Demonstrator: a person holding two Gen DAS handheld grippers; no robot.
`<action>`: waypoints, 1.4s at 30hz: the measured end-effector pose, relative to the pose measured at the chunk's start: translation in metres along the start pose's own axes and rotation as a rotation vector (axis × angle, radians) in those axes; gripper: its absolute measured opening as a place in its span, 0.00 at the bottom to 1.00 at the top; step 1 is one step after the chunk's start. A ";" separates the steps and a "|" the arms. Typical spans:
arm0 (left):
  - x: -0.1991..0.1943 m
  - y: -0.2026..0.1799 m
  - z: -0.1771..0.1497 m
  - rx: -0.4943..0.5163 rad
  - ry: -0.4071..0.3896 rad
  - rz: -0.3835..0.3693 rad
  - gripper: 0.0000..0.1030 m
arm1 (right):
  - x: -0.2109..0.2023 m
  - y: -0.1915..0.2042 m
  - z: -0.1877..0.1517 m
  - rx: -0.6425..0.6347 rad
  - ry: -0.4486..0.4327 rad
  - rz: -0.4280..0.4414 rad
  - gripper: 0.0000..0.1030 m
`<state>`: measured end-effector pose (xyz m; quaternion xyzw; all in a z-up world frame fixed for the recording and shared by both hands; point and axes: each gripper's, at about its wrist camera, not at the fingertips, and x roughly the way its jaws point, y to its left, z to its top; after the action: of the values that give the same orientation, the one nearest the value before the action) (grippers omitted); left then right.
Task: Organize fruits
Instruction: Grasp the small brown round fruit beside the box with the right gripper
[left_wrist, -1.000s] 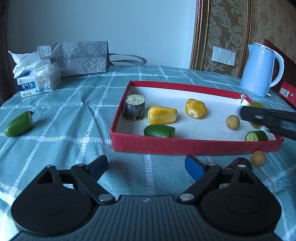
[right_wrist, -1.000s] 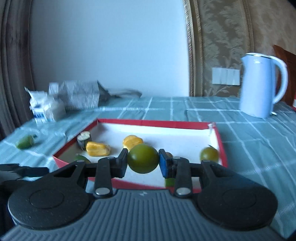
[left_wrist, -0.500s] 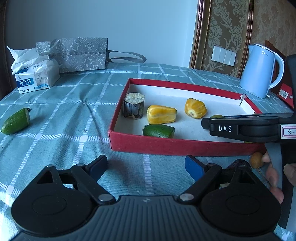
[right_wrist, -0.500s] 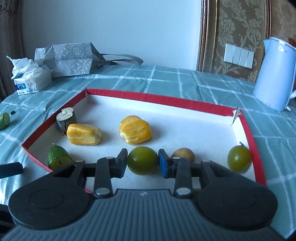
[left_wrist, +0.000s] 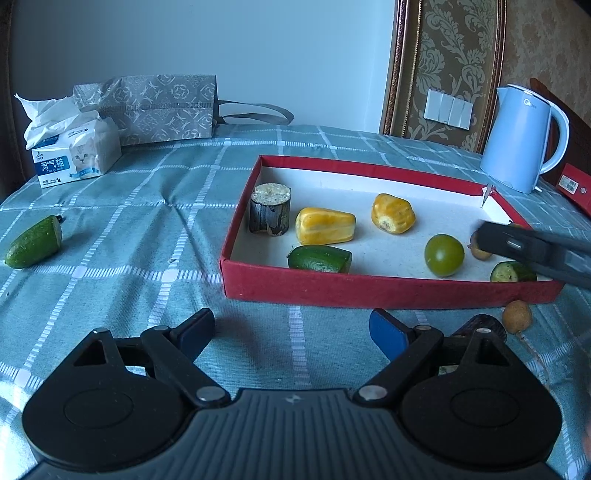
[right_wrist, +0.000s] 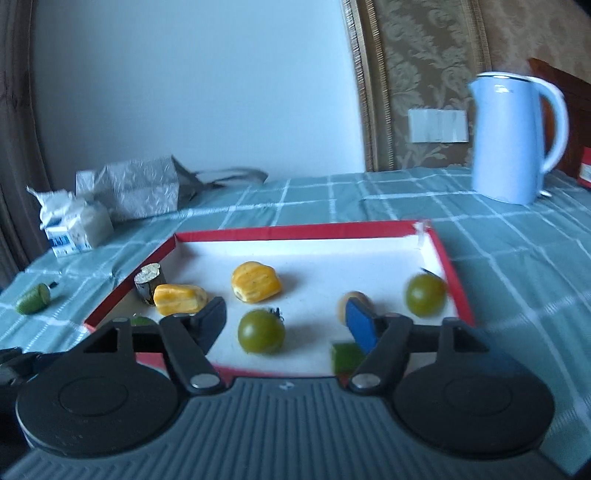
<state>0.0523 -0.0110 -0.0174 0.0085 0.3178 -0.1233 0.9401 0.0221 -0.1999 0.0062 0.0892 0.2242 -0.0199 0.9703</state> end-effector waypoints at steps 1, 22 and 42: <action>0.000 0.000 0.000 0.001 0.000 0.001 0.89 | -0.009 -0.005 -0.004 0.015 -0.014 -0.003 0.72; 0.000 -0.004 -0.001 0.027 0.000 0.020 0.89 | -0.037 -0.017 -0.040 -0.144 0.089 -0.027 0.56; -0.008 -0.002 0.000 -0.004 -0.032 -0.041 0.89 | -0.013 -0.029 -0.033 -0.041 0.145 -0.004 0.25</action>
<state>0.0464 -0.0109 -0.0124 -0.0018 0.3029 -0.1419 0.9424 -0.0063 -0.2222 -0.0217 0.0701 0.2944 -0.0109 0.9530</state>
